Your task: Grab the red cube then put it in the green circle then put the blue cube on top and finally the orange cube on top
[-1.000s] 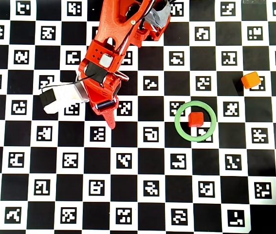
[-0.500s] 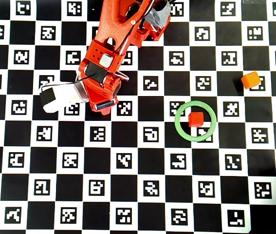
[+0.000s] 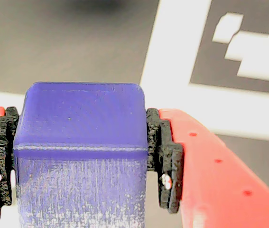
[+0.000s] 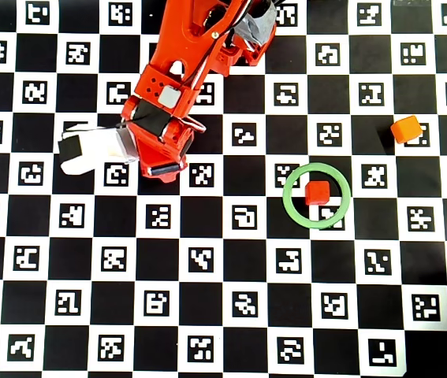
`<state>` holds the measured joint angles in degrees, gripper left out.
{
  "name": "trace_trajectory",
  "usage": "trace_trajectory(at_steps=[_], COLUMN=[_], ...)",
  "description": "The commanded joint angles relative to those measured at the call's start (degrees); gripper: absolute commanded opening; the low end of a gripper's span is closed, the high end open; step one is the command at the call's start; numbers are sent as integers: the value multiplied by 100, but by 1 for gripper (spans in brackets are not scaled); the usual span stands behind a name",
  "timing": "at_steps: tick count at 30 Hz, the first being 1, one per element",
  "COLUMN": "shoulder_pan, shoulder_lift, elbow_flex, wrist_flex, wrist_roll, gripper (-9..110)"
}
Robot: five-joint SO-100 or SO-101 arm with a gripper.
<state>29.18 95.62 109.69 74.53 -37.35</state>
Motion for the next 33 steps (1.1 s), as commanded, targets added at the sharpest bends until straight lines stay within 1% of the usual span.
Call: trace_trajectory(at_steps=[1,8,15,22,26,33], shoulder_pan=[-211,-1099,-2681,-4184,-4597,-5080], shoulder_lift=[237,18,-343,-923,-1380,-1608], elbow_flex=[-1143,-2487,-3410,-4412,-4843,-5071], wrist_flex=[756,1819,2355,2742,2936,2918], wrist_roll=[562,1934,3656,5045,5730,6319], gripper=[12,12,12,12,13,13])
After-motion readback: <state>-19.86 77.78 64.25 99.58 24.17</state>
